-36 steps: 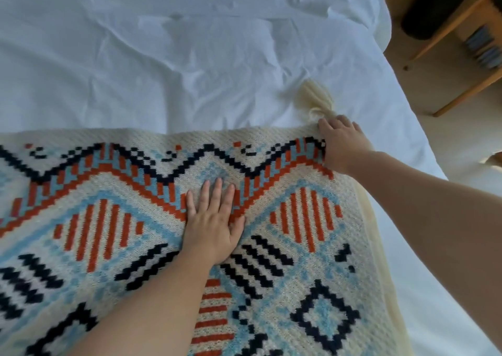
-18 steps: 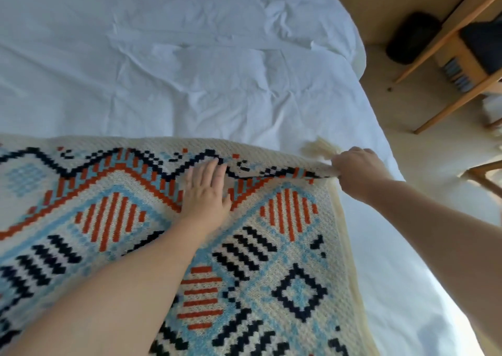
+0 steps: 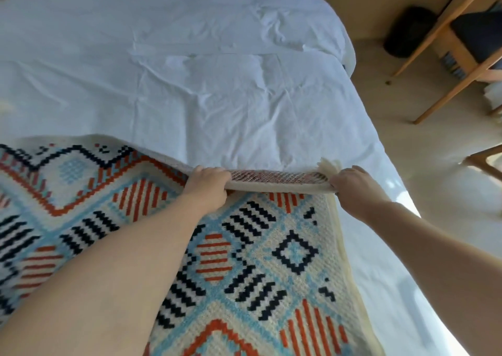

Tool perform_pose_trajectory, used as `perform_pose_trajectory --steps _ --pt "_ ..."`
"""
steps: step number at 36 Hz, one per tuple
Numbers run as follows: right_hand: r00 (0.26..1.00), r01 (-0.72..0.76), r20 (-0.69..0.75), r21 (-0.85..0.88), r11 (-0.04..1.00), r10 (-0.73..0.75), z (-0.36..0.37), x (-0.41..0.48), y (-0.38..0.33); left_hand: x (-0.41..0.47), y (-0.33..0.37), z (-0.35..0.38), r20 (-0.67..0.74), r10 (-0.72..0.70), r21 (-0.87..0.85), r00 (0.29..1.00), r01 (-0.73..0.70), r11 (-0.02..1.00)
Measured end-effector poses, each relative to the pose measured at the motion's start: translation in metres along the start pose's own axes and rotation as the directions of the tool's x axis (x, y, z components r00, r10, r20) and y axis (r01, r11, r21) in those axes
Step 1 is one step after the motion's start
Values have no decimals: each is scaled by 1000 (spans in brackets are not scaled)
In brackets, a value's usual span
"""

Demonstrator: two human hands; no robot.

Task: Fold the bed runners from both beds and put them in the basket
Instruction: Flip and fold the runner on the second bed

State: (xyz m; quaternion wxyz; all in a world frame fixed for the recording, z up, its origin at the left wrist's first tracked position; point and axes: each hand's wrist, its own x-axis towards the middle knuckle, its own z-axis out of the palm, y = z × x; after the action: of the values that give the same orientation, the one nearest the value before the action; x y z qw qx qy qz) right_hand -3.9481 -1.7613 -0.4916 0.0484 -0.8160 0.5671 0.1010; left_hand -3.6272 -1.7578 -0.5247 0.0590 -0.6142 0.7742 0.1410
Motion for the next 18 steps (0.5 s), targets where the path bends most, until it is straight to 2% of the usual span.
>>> perform_pose_trajectory --steps 4,11,18 --pt "1000 8 19 18 1000 -9 -8 -24 -7 -43 -16 3 -12 -92 -12 996 91 996" --pt "996 68 52 18 998 -68 -9 -68 -8 -113 -3 3 22 -67 -148 997 70 986" --pt "982 180 -55 1 984 -180 -3 -131 -9 -176 20 16 68 -84 -199 994 96 975"
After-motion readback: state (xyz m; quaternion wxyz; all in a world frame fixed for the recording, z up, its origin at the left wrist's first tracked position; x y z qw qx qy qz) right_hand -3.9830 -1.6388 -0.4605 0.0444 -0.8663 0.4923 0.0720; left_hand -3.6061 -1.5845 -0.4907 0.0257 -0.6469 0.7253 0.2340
